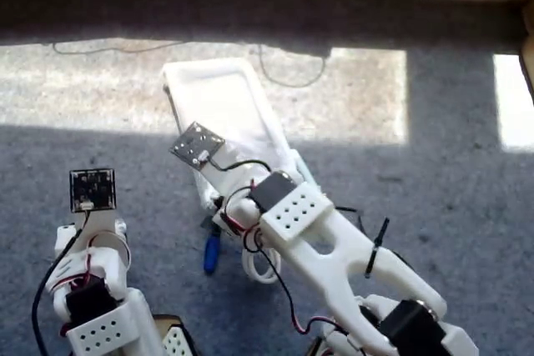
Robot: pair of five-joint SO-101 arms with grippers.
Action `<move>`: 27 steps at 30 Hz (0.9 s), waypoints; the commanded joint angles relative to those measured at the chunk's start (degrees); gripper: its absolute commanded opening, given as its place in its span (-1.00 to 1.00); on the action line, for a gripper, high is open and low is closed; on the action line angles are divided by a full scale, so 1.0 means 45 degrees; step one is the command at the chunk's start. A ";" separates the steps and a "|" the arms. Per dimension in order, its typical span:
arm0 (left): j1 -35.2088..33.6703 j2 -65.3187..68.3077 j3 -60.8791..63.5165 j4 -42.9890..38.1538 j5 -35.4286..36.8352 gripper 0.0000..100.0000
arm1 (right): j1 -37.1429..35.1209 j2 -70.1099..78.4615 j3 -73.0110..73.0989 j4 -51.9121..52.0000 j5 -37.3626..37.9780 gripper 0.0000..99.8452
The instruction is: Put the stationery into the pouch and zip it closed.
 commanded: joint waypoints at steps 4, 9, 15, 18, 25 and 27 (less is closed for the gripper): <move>0.2002 -0.0127 -0.2393 0.1133 0.1875 -0.54 | 0.0635 -0.2432 -0.0791 0.0635 -0.0586 -0.99; 0.3839 -0.0127 -0.3136 0.1582 0.2305 -0.53 | 0.1065 -0.3116 -0.0713 0.0557 -0.1192 -0.99; 0.5832 -0.0127 -0.3233 0.1524 0.3028 -0.53 | 0.1026 -0.3663 -0.0694 0.0557 -0.1250 -0.99; 0.6242 -0.0127 -0.3175 0.1114 0.3536 -0.46 | 0.1045 -0.3683 -0.0694 0.0557 -0.1602 -0.99; 0.6300 -0.0049 -0.3096 0.0117 0.4376 -0.39 | 0.1006 -0.3683 -0.0674 0.0576 -0.1621 -0.99; 0.6437 -0.0049 -0.3096 -0.0020 0.4396 -0.39 | 0.1006 -0.3683 -0.0674 0.0576 -0.1621 -0.99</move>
